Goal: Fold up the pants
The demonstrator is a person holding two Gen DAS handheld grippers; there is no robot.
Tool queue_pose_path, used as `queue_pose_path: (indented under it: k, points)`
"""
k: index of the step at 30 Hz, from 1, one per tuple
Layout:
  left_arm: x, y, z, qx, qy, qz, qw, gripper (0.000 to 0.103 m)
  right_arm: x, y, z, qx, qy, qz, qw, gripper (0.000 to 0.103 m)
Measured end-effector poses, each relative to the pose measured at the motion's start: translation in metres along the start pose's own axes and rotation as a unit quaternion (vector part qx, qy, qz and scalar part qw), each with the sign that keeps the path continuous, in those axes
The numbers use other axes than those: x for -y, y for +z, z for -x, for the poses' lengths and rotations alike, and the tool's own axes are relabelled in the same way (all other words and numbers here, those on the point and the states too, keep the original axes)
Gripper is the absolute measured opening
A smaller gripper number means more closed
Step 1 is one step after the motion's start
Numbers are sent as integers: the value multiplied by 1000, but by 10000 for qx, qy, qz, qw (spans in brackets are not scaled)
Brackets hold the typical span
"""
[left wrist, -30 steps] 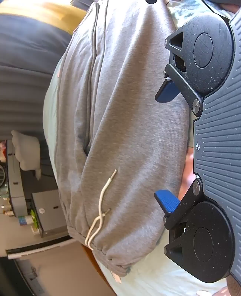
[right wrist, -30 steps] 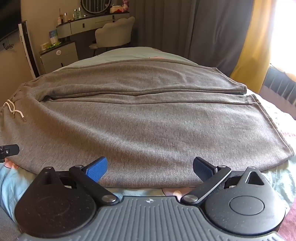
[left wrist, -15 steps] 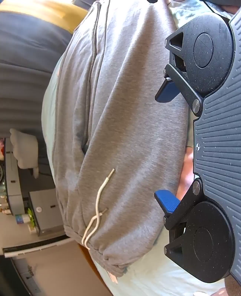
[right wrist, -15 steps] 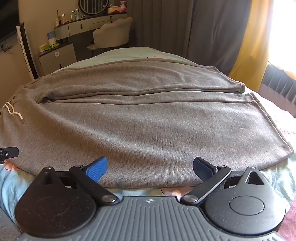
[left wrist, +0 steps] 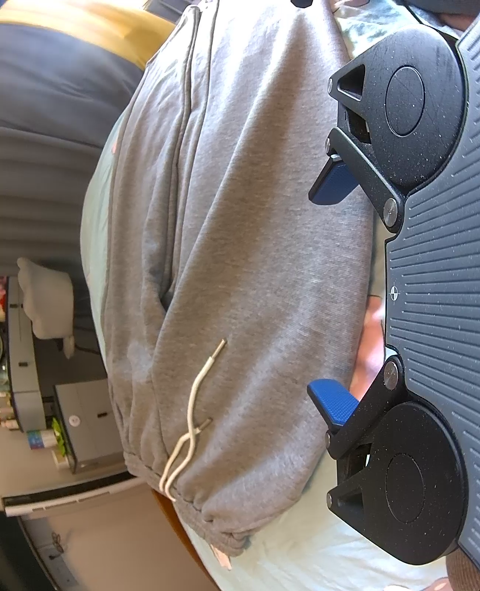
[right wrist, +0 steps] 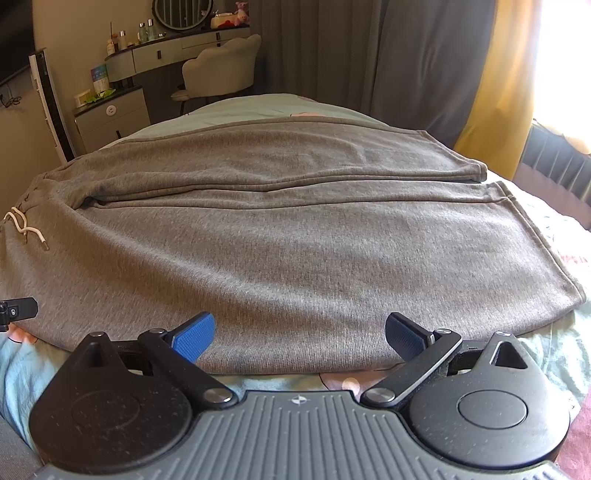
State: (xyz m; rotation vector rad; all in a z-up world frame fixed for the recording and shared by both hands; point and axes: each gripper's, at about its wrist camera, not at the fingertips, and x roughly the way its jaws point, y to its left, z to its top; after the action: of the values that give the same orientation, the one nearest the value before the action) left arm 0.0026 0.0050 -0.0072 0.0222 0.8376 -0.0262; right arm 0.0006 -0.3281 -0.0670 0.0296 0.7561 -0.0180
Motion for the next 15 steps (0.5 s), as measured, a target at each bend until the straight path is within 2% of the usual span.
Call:
queue_pose_path:
  k: [15]
  points:
    - [0,0,-1,-42,-58,34,10000,103,3,-1,0,-16,16,-68,10000,99]
